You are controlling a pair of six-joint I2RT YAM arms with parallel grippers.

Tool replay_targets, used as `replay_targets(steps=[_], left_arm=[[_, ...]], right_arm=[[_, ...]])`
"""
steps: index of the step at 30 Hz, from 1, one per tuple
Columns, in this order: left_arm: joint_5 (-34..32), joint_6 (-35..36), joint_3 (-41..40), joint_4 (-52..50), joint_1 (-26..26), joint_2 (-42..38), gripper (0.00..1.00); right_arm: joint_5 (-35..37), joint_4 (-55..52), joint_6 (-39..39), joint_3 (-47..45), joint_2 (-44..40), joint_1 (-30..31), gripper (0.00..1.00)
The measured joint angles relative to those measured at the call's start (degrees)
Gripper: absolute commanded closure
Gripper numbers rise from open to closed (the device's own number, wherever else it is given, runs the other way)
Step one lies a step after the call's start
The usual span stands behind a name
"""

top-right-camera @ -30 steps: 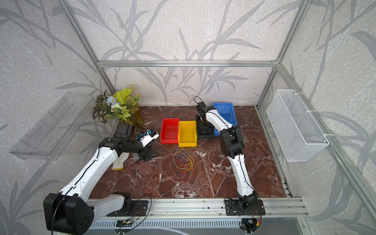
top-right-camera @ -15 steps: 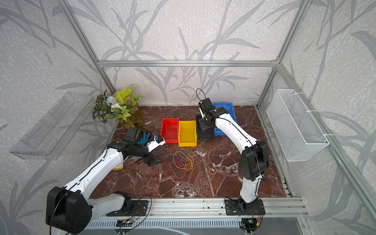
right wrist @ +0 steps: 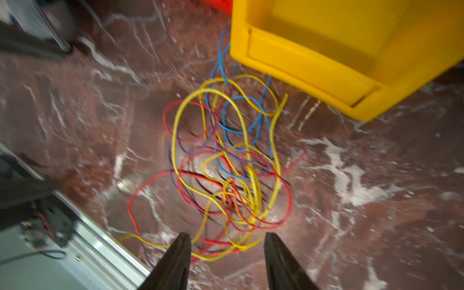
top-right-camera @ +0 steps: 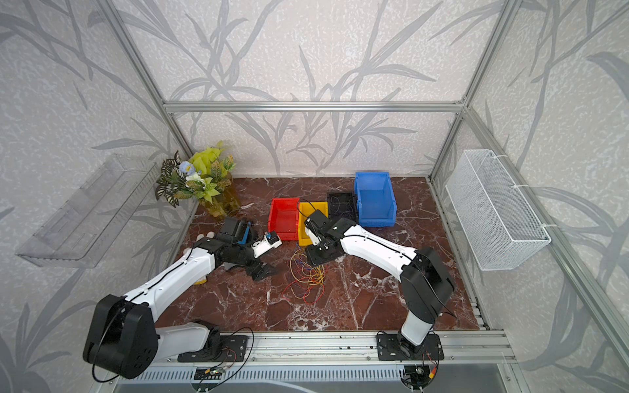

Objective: Untangle and sort cables by color
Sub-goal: Untie the cable.

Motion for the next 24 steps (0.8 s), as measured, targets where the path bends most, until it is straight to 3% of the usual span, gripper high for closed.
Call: replay_targets(steps=[6,12,13,17,24], left_arm=[[-3.8,0.6,-4.3,2.0,1.2,-1.0,0.09],[-5.6,0.9,-6.1,2.5,1.9,-1.5,0.09],[-5.7,1.0,-6.1,2.6,1.9,-1.6,0.09],[-6.2,1.1,-6.4,3.3,2.0,-2.2,0.09],[-5.0,1.1,-5.7,1.7,2.4,-2.5,0.09]], right_arm=[[-1.8,4.9,17.9,4.3,6.6,1.5,0.50],[-3.6,6.4,27.0,6.1,13.4,1.7,0.54],[-3.5,6.4,27.8,6.2,14.1,1.8,0.59],[-2.9,6.4,29.3,6.2,15.0,1.9,0.97],[-0.2,8.2,21.6,6.1,11.5,4.0,1.00]])
